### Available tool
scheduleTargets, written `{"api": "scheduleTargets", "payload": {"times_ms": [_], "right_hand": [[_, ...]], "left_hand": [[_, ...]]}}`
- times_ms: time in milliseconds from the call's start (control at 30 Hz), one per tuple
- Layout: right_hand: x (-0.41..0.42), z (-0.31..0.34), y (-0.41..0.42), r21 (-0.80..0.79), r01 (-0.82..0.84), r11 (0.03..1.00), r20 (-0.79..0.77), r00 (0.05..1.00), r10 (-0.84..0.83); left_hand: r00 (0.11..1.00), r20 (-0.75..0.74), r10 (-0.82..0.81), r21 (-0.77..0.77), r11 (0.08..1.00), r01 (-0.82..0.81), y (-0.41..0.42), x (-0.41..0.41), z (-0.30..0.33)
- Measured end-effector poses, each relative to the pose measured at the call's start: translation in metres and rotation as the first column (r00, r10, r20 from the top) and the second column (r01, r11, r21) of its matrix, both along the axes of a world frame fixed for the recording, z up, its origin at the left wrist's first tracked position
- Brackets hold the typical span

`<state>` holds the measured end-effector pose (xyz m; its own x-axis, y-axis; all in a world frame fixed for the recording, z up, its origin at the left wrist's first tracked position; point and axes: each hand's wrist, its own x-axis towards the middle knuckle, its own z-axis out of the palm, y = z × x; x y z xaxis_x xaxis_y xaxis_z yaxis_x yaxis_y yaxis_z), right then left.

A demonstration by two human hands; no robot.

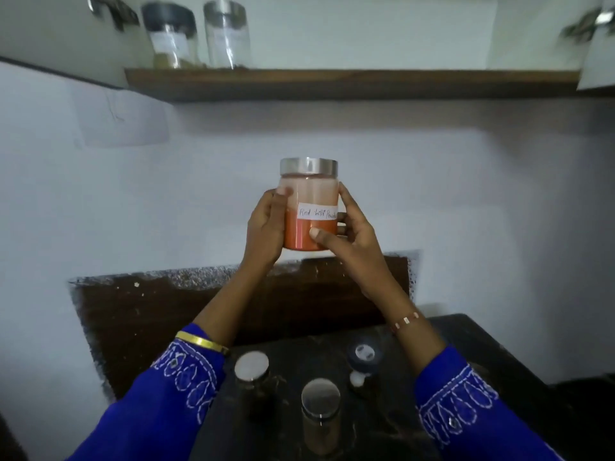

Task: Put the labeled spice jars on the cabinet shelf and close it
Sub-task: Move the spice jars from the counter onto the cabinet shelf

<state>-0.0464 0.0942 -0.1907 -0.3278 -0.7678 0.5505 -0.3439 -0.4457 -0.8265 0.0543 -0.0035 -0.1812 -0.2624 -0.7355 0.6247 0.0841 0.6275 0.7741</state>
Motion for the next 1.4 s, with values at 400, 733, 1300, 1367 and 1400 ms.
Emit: {"api": "scheduleTargets", "payload": {"times_ms": [400, 733, 1300, 1367, 1400], "right_hand": [[-0.022, 0.169, -0.082, -0.366, 0.076, 0.928, -0.063, 0.992, -0.106], [-0.046, 0.248, -0.150, -0.286, 0.172, 0.943, -0.289, 0.922, -0.256], [-0.072, 0.271, -0.222, -0.050, 0.419, 0.907, -0.549, 0.747, -0.375], [-0.072, 0.271, -0.223, -0.058, 0.451, 0.891, -0.557, 0.726, -0.404], [-0.073, 0.271, -0.222, -0.062, 0.457, 0.887, -0.560, 0.720, -0.410]], "left_hand": [[0.961, -0.097, 0.257, -0.408, 0.871, -0.274, -0.043, -0.012, 0.186], [0.972, 0.083, 0.220, -0.357, 0.917, -0.177, -0.106, -0.030, 0.238], [0.861, 0.419, 0.289, -0.204, 0.954, -0.221, -0.175, -0.054, 0.266], [0.846, 0.439, 0.303, -0.225, 0.948, -0.224, -0.177, -0.058, 0.267], [0.842, 0.441, 0.312, -0.223, 0.946, -0.234, -0.174, -0.059, 0.266]]}}
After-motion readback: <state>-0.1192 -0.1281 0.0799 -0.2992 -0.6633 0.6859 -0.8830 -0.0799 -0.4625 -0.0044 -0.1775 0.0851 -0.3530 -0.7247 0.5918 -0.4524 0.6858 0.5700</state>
